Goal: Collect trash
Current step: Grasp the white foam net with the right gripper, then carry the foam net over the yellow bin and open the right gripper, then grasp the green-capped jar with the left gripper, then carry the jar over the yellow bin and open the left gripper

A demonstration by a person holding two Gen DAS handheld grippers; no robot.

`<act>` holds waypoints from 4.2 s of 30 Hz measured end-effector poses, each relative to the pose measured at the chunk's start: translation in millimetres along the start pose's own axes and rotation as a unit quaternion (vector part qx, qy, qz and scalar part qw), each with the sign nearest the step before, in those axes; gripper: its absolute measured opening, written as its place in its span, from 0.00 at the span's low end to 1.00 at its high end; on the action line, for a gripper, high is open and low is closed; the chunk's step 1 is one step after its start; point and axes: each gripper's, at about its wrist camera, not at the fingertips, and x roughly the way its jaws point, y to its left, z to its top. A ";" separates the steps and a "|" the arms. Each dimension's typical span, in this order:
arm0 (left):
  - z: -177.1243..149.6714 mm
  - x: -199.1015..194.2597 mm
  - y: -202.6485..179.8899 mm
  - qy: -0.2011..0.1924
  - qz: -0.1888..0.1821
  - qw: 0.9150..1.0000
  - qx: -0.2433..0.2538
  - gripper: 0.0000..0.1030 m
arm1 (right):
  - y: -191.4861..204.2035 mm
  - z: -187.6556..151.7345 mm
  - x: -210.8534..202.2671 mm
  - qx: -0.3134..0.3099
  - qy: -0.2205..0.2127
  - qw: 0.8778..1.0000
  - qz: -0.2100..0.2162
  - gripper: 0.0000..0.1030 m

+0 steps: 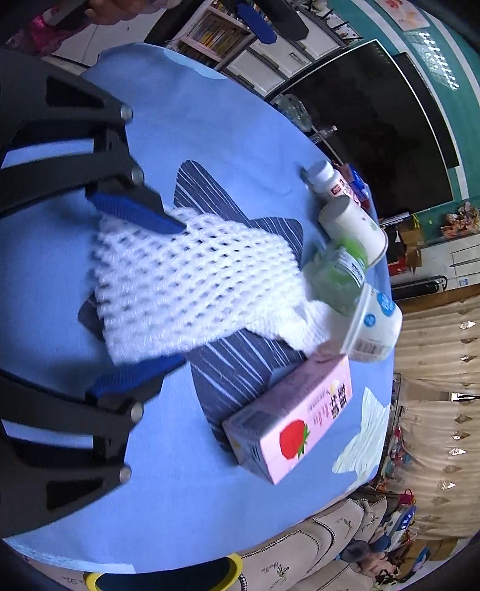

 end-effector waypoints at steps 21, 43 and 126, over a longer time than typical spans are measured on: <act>-2.5 -6.7 15.6 -0.005 -0.007 1.000 -0.016 0.95 | 25.0 16.1 -60.1 -0.039 -0.077 0.996 -0.025 0.14; -0.5 -0.1 -26.3 0.009 -0.026 0.999 0.022 0.95 | -249.3 -28.6 -133.1 0.218 -0.098 0.922 -0.304 0.15; 22.7 131.3 -181.0 0.102 -0.181 0.911 0.358 0.70 | -289.3 -59.8 -87.6 0.303 -0.107 0.922 -0.218 0.50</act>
